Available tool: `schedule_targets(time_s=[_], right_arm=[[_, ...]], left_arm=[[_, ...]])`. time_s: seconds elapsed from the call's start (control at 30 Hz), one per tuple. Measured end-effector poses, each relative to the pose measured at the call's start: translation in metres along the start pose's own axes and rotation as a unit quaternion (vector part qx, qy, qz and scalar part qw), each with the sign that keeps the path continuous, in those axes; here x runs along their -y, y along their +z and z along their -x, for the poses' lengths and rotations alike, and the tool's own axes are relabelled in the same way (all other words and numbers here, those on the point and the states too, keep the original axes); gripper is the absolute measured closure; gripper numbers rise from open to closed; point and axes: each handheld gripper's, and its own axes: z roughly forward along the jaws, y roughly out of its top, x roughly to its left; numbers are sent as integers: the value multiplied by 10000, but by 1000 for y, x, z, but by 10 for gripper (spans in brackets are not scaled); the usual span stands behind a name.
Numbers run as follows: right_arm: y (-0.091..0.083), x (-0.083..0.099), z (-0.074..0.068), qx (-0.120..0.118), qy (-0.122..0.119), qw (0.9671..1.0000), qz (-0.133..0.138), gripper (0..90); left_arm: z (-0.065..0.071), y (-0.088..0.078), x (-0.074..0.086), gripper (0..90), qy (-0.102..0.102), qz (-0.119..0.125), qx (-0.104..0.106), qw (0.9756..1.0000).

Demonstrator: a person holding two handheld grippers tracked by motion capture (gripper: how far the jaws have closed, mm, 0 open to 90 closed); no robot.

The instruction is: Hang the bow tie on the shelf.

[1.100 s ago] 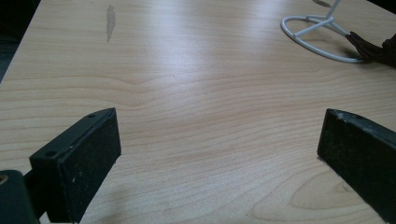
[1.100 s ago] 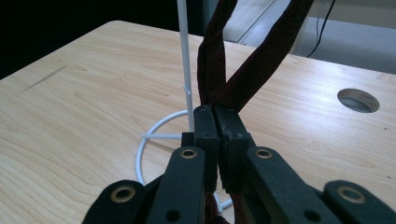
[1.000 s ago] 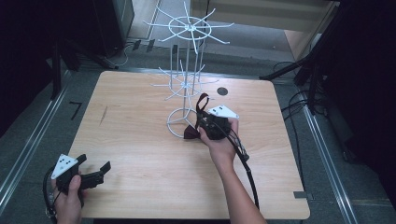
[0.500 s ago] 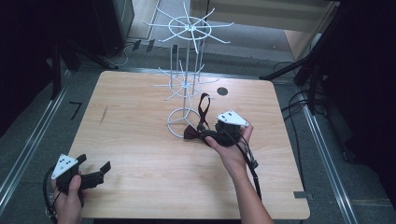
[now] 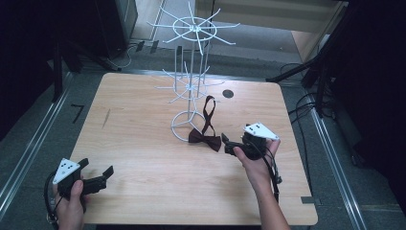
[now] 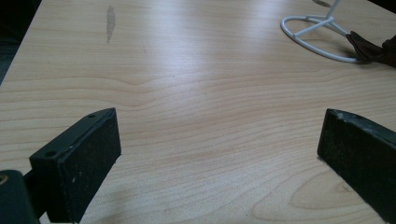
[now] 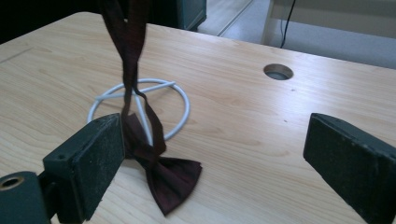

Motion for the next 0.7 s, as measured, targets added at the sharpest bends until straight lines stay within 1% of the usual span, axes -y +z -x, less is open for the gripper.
schedule_targets(time_s=[0.23,0.27,0.3,0.37,0.43,0.47,0.53,0.57,0.63,0.67,0.7], right_arm=[[-16,11,18,127,49,9999,46,55],[-20,15,23,180,81,9998,32,56],[-20,15,23,180,81,9998,32,56],[-24,22,30,252,140,9996,10,55],[-25,24,32,269,141,9995,10,55],[-27,26,35,290,158,9995,3,55],[-32,34,43,374,271,9989,-20,55],[-32,34,43,374,271,9989,-20,55],[-36,39,49,420,322,9986,-27,55],[-41,45,55,467,352,9983,-25,54],[-41,45,55,467,352,9983,-25,54]], left_arm=[[0,0,0,1,4,4,-7,10000],[0,0,0,1,3,5,-7,10000],[0,0,0,1,4,4,-8,10000],[0,0,0,1,4,6,-7,10000],[0,0,0,1,3,8,-10,10000],[0,0,0,1,3,7,-10,10000],[1,0,0,1,-4,11,-15,10000],[0,0,0,1,3,13,-13,10000],[1,0,0,1,14,8,-18,10000],[1,0,0,1,15,18,-26,10000],[1,0,0,1,20,18,-28,10000]])
